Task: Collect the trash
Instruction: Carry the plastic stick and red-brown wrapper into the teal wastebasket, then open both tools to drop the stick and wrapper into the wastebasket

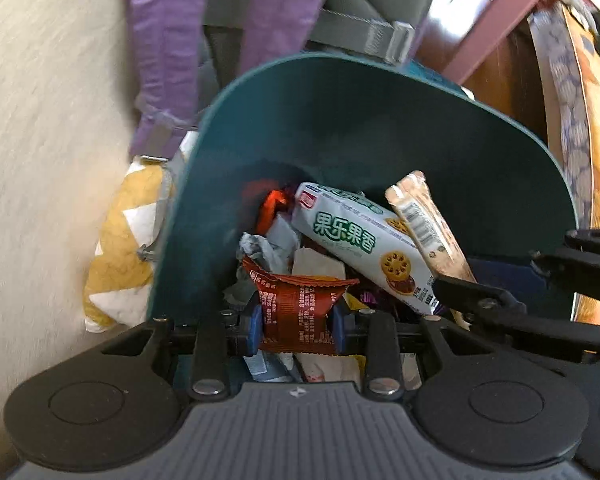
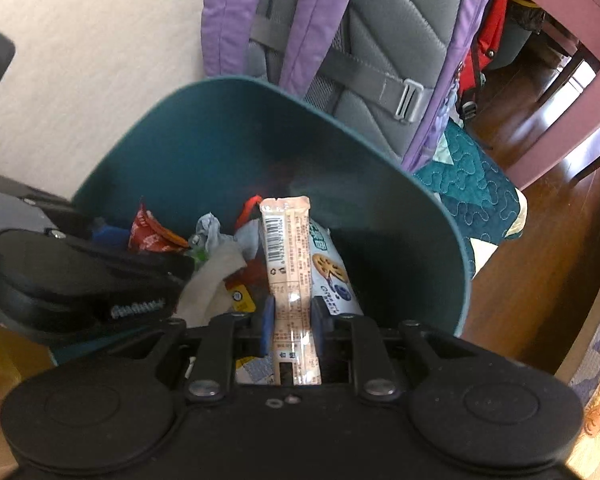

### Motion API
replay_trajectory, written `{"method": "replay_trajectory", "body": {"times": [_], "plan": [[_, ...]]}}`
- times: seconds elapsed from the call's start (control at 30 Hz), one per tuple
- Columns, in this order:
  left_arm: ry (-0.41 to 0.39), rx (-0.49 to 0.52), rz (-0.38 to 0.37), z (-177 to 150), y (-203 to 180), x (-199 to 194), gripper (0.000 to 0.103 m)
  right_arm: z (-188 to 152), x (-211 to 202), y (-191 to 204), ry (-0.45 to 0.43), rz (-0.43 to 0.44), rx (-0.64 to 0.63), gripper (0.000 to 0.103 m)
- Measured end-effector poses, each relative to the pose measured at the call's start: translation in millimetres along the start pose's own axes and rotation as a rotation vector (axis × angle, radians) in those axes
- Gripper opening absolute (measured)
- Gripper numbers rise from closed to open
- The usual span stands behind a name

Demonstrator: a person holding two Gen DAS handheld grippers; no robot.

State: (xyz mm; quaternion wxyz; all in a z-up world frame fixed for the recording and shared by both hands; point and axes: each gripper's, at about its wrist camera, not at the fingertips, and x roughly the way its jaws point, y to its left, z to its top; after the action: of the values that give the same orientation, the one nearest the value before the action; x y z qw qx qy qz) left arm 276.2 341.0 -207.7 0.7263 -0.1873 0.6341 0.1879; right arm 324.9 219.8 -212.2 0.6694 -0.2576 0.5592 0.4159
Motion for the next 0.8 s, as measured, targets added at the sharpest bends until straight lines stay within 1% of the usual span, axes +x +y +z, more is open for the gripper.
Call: {"method": "replay_trajectory", "body": {"times": [0.07,0.17,0.2,0.33,0.37,0.43,0.53,0.6,0.8], "plan": [[0.012,0.011,0.012,0.6,-3.1,5.6,0.032,-0.7,4.0,1.0,0.009,-0.026,-0.007,0.019],[0.031,0.017,0.013,-0.4,-4.2,13.0,0.032,-1.3,8.1,-3.9,0.03,-0.027,0.007,0.021],[0.035,0.021,0.009,0.0,-4.3,14.8,0.032,-2.7,7.1,-5.5,0.028,-0.027,0.013,0.024],[0.037,0.026,0.007,-1.4,-5.7,20.2,0.033,-9.9,0.1,-12.7,0.026,0.0,0.036,0.026],[0.037,0.022,0.01,-1.7,-5.6,21.2,0.036,-12.7,-3.2,-14.2,0.02,0.005,0.042,0.027],[0.032,0.009,0.001,-1.5,-4.8,20.7,0.047,-18.4,-9.7,-16.0,0.006,0.025,0.045,0.032],[0.015,0.001,-0.018,-3.5,-6.8,13.9,0.055,-24.4,-18.5,-17.1,-0.011,0.031,0.041,0.035],[-0.002,0.008,-0.005,-7.2,-10.8,7.5,0.057,-29.5,-27.2,-18.3,-0.027,0.039,0.044,0.036],[-0.068,-0.014,-0.01,-25.2,-14.8,-25.2,0.058,-48.7,-63.7,-19.0,-0.102,0.063,0.03,0.039]]}}
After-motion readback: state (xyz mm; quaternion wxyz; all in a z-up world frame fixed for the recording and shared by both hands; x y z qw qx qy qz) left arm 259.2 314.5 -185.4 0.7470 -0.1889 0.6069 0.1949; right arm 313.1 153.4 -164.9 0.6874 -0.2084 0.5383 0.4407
